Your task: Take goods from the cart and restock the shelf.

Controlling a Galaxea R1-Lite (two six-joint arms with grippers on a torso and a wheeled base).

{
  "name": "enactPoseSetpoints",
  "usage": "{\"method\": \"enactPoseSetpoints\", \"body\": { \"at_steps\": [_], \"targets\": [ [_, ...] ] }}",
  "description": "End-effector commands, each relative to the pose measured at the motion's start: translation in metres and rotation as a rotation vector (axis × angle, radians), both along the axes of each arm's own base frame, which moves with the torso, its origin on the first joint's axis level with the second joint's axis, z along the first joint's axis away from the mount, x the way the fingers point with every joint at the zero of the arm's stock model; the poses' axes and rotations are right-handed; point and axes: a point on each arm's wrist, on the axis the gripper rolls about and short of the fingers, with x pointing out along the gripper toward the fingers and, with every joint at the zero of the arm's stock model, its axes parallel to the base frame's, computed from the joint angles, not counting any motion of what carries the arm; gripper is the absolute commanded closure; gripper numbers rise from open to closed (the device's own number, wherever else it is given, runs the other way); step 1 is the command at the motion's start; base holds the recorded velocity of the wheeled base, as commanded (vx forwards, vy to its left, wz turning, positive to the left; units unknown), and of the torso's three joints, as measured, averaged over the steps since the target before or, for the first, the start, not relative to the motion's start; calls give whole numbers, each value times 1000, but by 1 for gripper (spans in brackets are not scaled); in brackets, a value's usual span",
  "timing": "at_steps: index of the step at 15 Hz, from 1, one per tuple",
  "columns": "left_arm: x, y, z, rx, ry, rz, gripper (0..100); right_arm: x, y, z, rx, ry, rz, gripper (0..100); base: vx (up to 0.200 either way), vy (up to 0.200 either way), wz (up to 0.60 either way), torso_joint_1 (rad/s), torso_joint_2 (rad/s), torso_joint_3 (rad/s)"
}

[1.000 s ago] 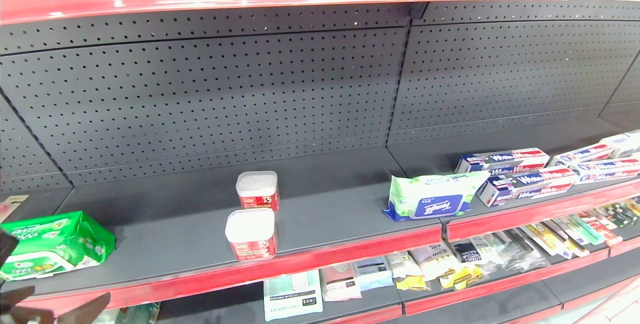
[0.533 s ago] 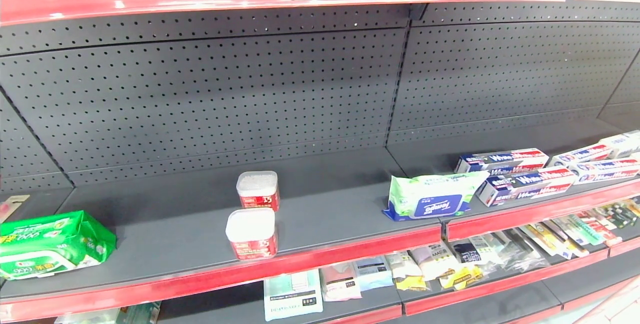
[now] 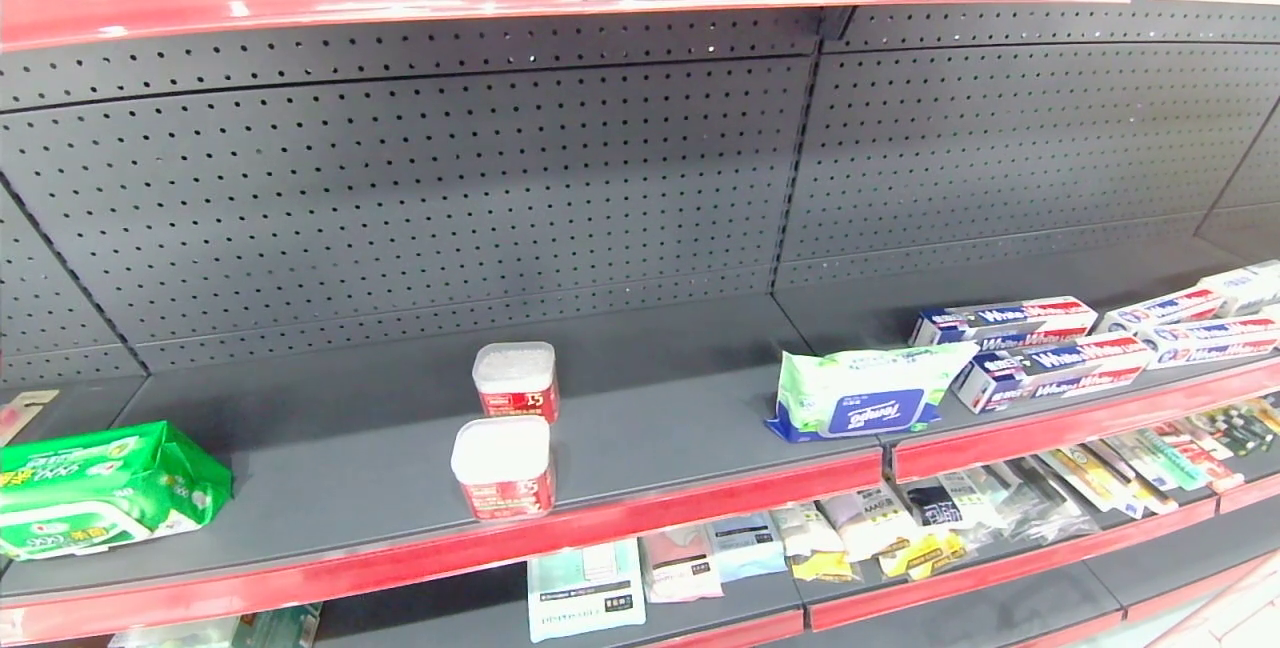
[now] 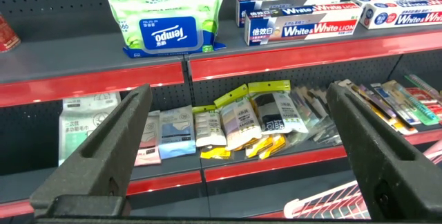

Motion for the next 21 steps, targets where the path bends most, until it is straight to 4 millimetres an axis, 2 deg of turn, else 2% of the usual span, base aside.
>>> {"method": "enactPoseSetpoints", "body": {
  "at_steps": [1,21],
  "targets": [
    [1,0,-3,3,10,-3,0,0,0,0,0,1,0,0,0,0,0,0,0,0],
    [1,0,-3,14,12,-4,0,0,0,0,0,1,0,0,0,0,0,0,0,0]
  ]
}}
